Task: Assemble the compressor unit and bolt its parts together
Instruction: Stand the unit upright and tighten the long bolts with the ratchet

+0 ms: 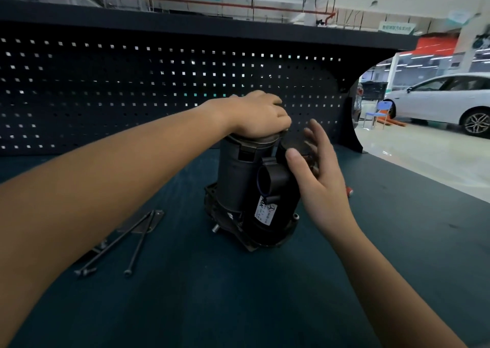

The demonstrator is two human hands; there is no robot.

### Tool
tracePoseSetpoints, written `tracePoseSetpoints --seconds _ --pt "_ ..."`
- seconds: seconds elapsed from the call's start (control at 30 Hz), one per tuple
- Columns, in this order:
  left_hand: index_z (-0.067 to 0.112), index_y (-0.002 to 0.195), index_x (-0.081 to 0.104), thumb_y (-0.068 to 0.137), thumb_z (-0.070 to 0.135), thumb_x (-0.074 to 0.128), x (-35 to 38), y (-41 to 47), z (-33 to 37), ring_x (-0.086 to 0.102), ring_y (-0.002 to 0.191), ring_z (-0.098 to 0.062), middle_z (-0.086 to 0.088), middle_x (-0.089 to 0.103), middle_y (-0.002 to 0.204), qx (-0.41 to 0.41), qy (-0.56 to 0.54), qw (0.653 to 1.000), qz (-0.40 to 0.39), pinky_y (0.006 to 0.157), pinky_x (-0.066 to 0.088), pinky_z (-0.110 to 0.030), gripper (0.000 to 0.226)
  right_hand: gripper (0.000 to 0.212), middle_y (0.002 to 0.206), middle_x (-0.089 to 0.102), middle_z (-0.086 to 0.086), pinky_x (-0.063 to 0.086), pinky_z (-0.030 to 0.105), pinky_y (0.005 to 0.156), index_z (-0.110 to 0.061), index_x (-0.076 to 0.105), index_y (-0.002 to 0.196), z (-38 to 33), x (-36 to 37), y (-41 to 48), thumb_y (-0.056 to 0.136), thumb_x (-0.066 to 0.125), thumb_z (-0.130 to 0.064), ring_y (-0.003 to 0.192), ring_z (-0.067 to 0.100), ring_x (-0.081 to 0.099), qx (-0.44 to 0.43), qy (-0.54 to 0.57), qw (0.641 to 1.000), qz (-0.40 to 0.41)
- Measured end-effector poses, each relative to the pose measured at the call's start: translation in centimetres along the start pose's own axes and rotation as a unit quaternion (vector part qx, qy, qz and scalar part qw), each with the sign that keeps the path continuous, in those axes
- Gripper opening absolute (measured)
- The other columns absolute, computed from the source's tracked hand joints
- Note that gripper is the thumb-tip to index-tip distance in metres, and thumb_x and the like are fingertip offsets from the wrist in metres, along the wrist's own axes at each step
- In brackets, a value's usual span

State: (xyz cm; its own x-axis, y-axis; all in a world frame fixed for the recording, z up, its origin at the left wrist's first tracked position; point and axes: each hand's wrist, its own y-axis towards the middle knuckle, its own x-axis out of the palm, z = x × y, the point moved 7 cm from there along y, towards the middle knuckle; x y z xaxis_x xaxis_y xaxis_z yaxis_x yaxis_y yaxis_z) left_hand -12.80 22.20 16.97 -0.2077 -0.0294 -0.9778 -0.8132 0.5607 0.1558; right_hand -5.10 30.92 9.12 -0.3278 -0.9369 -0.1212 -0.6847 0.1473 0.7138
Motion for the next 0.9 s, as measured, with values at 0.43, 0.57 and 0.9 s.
tracePoseSetpoints --seconds 0.43,0.57,0.9 --pt "0.016 0.115 0.051 0.101 0.026 0.032 -1.5 -0.5 -1.7 0.047 0.108 -0.013 0.001 0.050 0.114 0.009 -0.314 0.949 0.028 0.088 0.038 -0.021 0.026 0.046 0.139 0.043 -0.004 0.023 0.046 0.110 -0.015 0.052 0.129 -3.9 1.5 1.4 0.088 0.034 -0.023 0.130 0.005 0.031 -0.125 -0.259 0.953 -0.099" --pt "0.010 0.124 0.055 0.099 0.030 0.038 -1.3 -1.2 -3.9 0.054 0.114 -0.016 -0.004 0.058 0.125 -0.018 -0.326 0.945 0.019 0.100 0.042 -0.031 0.036 0.048 0.135 0.047 -0.014 0.007 0.047 0.111 -0.022 0.054 0.128 -3.7 1.4 1.8 0.085 0.033 -0.026 0.126 -0.009 0.022 -0.133 -0.287 0.941 -0.119" --pt "0.037 0.072 0.070 0.056 0.056 0.069 1.4 -2.1 -4.5 0.069 0.088 -0.010 0.010 0.073 0.089 -0.043 -0.435 0.898 -0.054 0.089 0.052 -0.045 0.025 0.039 0.114 0.060 -0.008 0.037 0.048 0.101 -0.011 0.067 0.111 -5.2 1.3 1.9 0.084 0.047 -0.030 0.112 0.013 0.055 -0.144 -0.237 0.957 -0.088"
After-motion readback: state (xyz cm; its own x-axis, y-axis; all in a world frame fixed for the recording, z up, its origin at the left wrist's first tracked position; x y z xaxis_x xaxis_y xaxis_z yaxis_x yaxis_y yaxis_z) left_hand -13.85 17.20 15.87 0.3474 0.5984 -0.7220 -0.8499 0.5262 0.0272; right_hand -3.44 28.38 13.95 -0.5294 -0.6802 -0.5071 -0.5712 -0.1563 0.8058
